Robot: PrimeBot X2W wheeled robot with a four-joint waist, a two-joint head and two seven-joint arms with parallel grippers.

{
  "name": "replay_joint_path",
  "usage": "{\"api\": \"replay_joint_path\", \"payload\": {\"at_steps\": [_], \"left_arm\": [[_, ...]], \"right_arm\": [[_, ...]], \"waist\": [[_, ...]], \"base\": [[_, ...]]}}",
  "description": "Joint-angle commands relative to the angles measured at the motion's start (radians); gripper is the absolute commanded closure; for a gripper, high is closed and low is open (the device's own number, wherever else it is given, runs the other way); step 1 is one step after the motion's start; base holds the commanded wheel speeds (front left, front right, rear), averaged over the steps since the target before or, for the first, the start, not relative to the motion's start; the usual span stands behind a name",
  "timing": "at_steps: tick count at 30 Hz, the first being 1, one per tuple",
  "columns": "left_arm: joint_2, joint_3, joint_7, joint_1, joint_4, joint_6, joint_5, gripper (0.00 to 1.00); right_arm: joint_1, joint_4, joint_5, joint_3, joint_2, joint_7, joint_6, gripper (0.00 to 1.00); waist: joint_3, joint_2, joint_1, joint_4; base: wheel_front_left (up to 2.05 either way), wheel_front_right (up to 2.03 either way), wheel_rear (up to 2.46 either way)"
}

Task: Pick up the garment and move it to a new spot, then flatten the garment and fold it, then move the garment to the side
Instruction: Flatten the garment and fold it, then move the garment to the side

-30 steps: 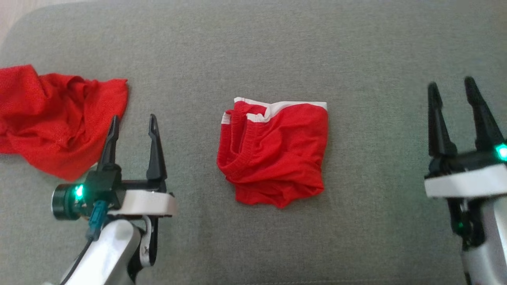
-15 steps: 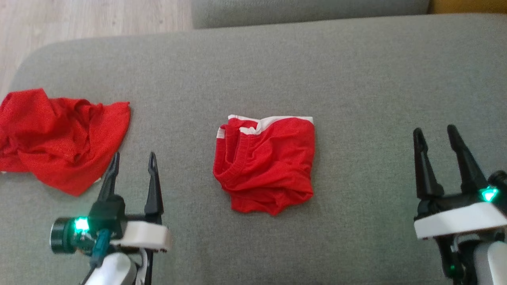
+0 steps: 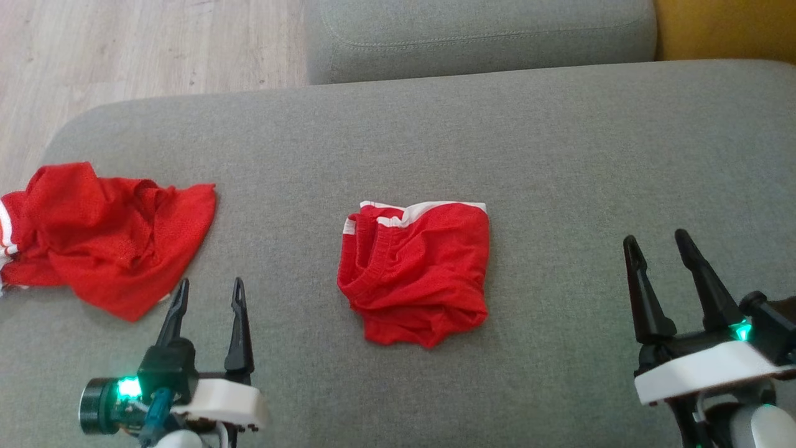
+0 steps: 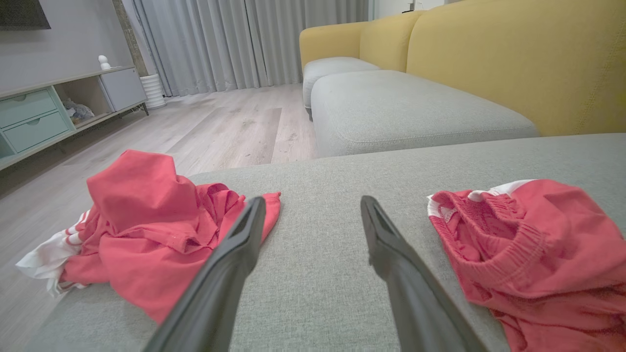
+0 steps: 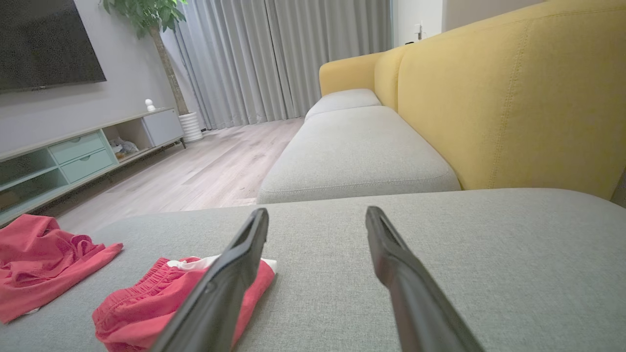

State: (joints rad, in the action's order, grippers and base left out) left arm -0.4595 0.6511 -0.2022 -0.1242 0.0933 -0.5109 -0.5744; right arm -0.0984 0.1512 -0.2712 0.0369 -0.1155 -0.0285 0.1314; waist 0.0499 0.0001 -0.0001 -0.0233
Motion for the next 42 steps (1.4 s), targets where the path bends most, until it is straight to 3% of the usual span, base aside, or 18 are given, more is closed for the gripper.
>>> {"api": "replay_joint_path", "payload": {"at_steps": [1, 27, 35, 42], "left_arm": [[-0.029, -0.038, 0.001, -0.031, -0.023, -0.007, -0.005, 0.0], [-0.027, -0.044, -0.012, -0.069, -0.035, -0.01, -0.003, 0.0], [0.006, -0.037, -0.026, -0.17, -0.035, 0.001, 0.03, 0.0], [0.057, -0.033, -0.045, -0.224, 0.0, 0.021, 0.045, 0.0]], "right_arm": [[0.016, 0.044, 0.007, 0.017, -0.006, -0.003, -0.001, 0.0], [0.049, 0.03, 0.006, 0.006, -0.017, -0.044, -0.001, 0.0], [0.168, -0.161, -0.056, 0.104, -0.033, -0.059, -0.001, 0.0], [0.301, -0.388, -0.156, 0.221, 0.017, -0.048, -0.001, 0.0]], "waist": [[0.0, -0.0001, 0.0001, 0.0], [0.051, -0.0001, 0.0001, 0.016], [0.161, -0.0001, 0.0001, 0.077], [0.209, -0.0001, 0.0001, 0.129]], "base": [[0.0, 0.0, 0.0], [0.0, 0.0, 0.0], [0.0, 0.0, 0.0], [0.0, 0.0, 0.0]]}}
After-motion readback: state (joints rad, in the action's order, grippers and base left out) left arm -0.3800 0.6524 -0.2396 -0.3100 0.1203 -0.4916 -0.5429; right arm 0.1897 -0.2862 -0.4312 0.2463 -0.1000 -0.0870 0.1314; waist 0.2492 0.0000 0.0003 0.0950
